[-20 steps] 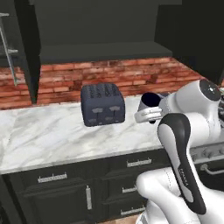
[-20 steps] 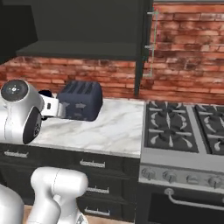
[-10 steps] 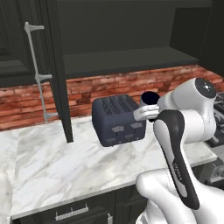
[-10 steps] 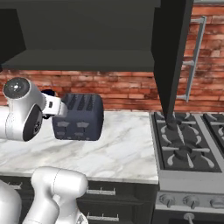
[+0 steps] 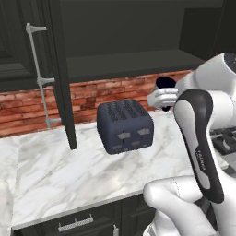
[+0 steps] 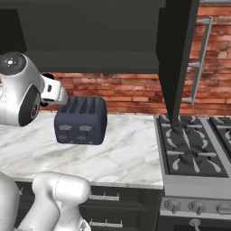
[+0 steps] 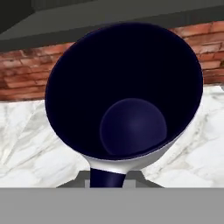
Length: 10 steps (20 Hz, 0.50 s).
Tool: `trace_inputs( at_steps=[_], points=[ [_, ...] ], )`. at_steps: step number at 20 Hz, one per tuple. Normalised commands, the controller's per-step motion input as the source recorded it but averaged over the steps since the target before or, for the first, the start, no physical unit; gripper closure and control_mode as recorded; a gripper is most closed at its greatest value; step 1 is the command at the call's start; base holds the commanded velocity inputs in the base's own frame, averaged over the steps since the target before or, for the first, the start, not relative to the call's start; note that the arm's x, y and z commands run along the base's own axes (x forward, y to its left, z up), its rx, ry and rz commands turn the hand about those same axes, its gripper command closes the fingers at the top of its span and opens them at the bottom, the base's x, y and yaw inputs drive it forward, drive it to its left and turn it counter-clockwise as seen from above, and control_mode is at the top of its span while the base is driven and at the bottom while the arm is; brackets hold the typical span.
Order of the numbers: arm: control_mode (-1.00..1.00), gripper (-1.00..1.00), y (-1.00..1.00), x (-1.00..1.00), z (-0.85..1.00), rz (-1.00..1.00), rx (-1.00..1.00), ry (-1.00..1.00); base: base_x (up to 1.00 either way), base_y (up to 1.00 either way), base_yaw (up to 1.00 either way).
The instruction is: Move the mug from next to the sink to the open cabinet. Then, move the bowl with the carrot to the fridge to clear the area for faucet cleaning.
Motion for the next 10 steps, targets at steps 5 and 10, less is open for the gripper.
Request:
trace_inputs(
  at_steps=[5,10],
  points=[
    [-1.00,1.00,-0.18,-0.42,0.87,0.11,0.00,-0.24,0.00,0.00,0.00],
    [-1.00,1.00,-0.26,0.40,0.30,0.03,0.02,0.00,0.00,0.00,0.00]
  ],
)
